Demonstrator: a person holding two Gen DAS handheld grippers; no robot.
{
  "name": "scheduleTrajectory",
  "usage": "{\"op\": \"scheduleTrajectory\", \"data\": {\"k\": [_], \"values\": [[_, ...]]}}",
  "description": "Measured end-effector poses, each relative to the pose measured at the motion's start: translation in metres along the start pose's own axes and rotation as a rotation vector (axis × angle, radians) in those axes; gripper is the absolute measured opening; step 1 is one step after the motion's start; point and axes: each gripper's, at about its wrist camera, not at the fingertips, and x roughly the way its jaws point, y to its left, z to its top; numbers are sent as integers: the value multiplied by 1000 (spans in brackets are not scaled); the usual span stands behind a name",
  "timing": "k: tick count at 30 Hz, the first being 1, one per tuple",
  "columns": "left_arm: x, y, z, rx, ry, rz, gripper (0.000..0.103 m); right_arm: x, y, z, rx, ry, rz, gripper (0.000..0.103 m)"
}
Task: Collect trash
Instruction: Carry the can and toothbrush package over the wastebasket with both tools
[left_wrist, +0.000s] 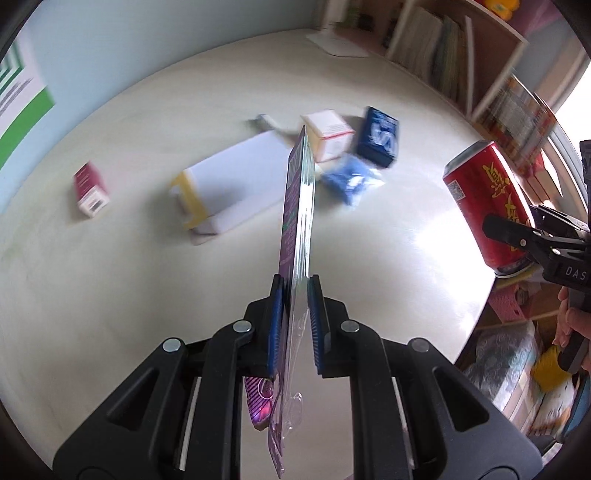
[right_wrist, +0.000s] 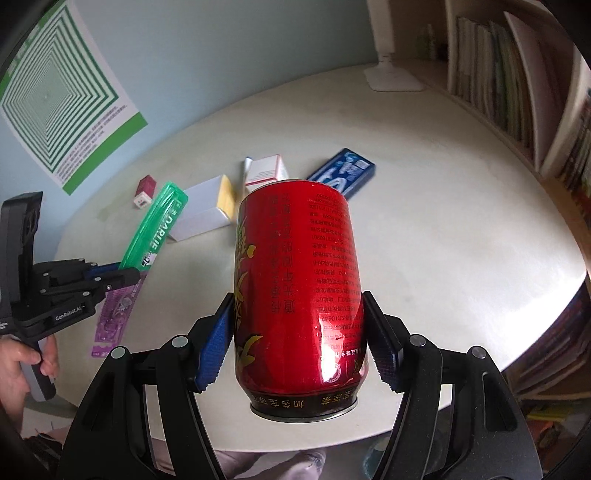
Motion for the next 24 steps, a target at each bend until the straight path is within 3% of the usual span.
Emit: {"op": "scheduleTrajectory", "data": {"k": [11, 24], "values": [[23, -131, 13, 292, 48, -140, 12, -62, -90, -78, 259, -44, -132, 67], [45, -279, -14, 623, 133, -277, 12, -125, -162, -186, 563, -89, -270, 67]]}}
